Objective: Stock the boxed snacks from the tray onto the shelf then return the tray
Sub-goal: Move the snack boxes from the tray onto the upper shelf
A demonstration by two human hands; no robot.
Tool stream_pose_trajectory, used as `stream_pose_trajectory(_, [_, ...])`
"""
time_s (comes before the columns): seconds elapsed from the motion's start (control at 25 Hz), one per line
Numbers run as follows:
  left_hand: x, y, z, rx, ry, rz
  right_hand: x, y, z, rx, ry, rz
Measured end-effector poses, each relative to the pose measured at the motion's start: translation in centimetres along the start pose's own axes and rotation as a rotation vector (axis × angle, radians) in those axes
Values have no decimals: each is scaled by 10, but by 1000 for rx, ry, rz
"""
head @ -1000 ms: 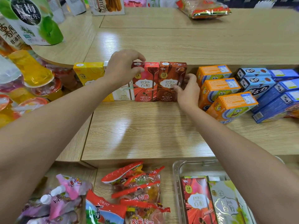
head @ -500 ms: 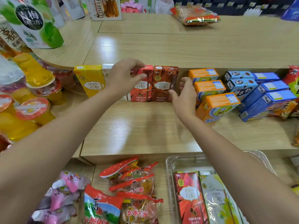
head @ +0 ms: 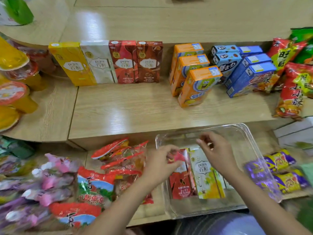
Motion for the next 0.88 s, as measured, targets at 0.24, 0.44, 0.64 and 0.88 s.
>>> stream_pose_trajectory(0.24, [83, -4, 13, 10, -562, 107, 5, 53, -84, 266, 262, 150])
stream_pose_trajectory(0.44, [85, -38, 3, -1, -930, 202, 16, 67, -103, 444, 183, 226])
stream_pose_trajectory(0.64, [81, -65, 22, -91, -981, 392, 16, 67, -111, 518, 136, 246])
stream_pose_trajectory(0.88, [81, -65, 18, -47, -1035, 411, 20, 69, -107, 564, 143, 224])
Point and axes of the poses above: each hand's wrist, its own y-axis away from the middle knuckle, its own x-axis out of the palm, z = x × y, the point moved 6 cm from there along -y, towards the middle knuckle, and after that the axes turned 4 degrees about -y, right-handed, at the moved point
